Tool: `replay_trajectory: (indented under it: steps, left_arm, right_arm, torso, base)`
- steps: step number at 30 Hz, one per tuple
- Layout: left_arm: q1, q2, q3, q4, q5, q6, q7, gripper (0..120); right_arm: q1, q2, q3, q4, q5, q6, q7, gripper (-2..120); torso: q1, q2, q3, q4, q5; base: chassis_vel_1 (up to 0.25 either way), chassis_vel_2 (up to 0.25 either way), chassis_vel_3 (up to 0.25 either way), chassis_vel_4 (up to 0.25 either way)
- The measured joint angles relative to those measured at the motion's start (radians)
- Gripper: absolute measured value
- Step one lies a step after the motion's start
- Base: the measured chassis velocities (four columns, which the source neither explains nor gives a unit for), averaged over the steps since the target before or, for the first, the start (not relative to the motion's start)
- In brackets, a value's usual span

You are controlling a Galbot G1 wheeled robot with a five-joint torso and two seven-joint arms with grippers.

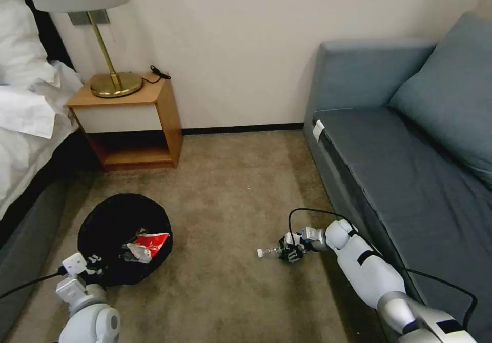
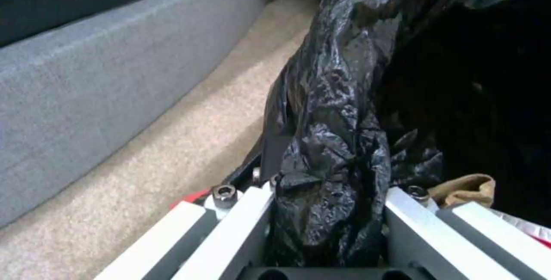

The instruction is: Pick up the trash bin, then pick up the garbage on the floor and place it into the trash bin.

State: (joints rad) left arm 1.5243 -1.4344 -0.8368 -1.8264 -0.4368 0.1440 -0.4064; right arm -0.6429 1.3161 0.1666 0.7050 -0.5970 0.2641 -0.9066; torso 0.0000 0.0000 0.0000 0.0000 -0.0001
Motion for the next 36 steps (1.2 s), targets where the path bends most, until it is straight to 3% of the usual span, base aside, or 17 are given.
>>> replay_trajectory:
  steps: [8,23,25,27,29,31,33,35,36]
  left_arm:
    - [0.004,0.003,-0.002,-0.002,-0.001,-0.002,0.0,1]
    - [0.012,-0.008,0.002,-0.02,0.006,-0.003,0.001,1]
    - [0.014,-0.01,0.002,-0.022,0.009,-0.003,0.001,1]
    - [0.014,-0.01,0.002,-0.023,0.009,-0.003,0.001,1]
    - [0.016,-0.013,0.002,-0.027,0.015,-0.003,0.001,1]
    - [0.017,-0.013,0.003,-0.029,0.016,-0.003,0.002,1]
    - [0.022,-0.015,0.003,-0.037,0.021,-0.004,0.002,1]
    - [0.024,-0.016,0.003,-0.042,0.023,-0.004,0.003,1]
    - [0.024,-0.016,0.003,-0.042,0.023,-0.004,0.003,1]
  right_arm:
    - [-0.012,0.004,0.01,0.006,0.002,0.007,0.003,26]
    - [-0.03,0.002,-0.046,0.189,0.148,0.017,0.08,23]
    - [-0.034,-0.001,-0.122,0.279,0.279,0.0,0.148,23]
    - [-0.035,-0.001,-0.133,0.291,0.297,-0.003,0.157,23]
    - [-0.023,-0.009,-0.26,0.367,0.481,-0.032,0.242,23]
    - [-0.017,-0.013,-0.299,0.383,0.535,-0.041,0.266,23]
    - [0.018,-0.025,-0.431,0.439,0.746,-0.075,0.351,23]
    - [0.048,-0.019,-0.522,0.476,0.883,-0.094,0.415,23]
    - [0.048,-0.019,-0.522,0.476,0.883,-0.094,0.415,23]
  torso:
    - [0.0,0.0,0.0,0.0,0.0]
    - [0.0,0.0,0.0,-0.0001,0.0]
    - [0.0,0.0,0.0,0.0,-0.0001]
    - [0.0,0.0,0.0,0.0,0.0]
    - [0.0,0.0,0.0,0.0,0.0]
    - [0.0,0.0,0.0,0.0,0.0]
    - [0.0,0.0,0.0,0.0002,0.0]
    - [0.0,0.0,0.0,0.0001,-0.0003]
    - [0.0,0.0,0.0,0.0001,-0.0003]
  base:
    - [0.0,0.0,0.0,0.0]
    - [0.0,0.0,0.0,0.0]
    - [0.0,0.0,0.0,0.0]
    - [0.0,0.0,0.0,0.0]
    - [0.0,0.0,0.0,0.0]
    - [0.0,0.0,0.0,0.0]
    - [0.0,0.0,0.0,0.0]
    - [0.0,0.0,0.0,0.0]
    - [0.0,0.0,0.0,0.0]
